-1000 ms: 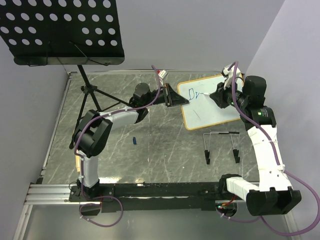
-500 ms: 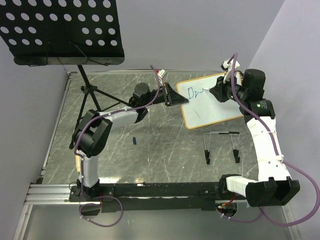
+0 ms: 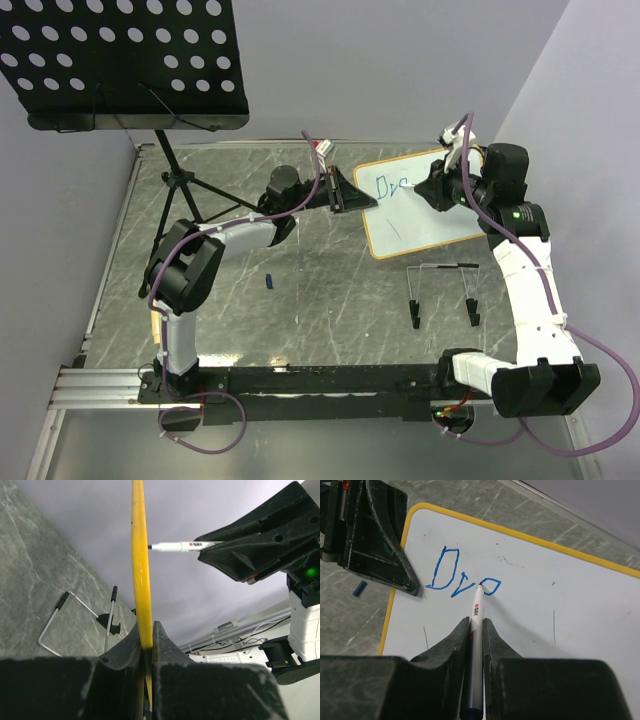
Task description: Write a sentence on the whiteboard
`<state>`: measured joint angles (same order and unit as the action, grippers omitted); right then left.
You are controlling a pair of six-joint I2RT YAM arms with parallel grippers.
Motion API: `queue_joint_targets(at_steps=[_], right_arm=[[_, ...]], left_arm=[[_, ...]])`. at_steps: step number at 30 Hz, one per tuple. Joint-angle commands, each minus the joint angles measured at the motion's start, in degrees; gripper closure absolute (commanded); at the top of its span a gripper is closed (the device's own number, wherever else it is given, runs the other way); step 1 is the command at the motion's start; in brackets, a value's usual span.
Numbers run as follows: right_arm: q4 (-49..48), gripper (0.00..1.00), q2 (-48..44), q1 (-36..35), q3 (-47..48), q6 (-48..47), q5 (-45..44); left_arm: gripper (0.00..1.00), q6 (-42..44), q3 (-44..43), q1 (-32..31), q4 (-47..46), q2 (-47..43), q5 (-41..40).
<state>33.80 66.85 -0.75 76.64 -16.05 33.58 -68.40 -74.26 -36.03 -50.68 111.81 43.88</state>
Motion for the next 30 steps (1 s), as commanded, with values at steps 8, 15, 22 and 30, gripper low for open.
queue_joint_targets(at_steps=[8,15,22,30], right_arm=[[3.6,1.00,-3.5,0.0,-3.2,-1.3,-2.6],[2.9,1.00,-3.0,3.1,-0.2,0.0,-2.9],[1.4,1.00,-4.8,3.9,2.5,1.3,-0.4],[-0.8,1.00,-3.3,4.4,1.6,1.6,-1.6]], left_arm=[[0.99,-0.2,-4.0,0.3,-8.5,-2.4,1.2],[0.99,-0.2,-2.9,0.4,-8.8,-3.1,1.5],[0.99,-0.5,-2.4,0.5,-9.4,-3.1,1.8],[0.99,-1.0,-2.0,0.6,-10.1,-3.1,2.2]])
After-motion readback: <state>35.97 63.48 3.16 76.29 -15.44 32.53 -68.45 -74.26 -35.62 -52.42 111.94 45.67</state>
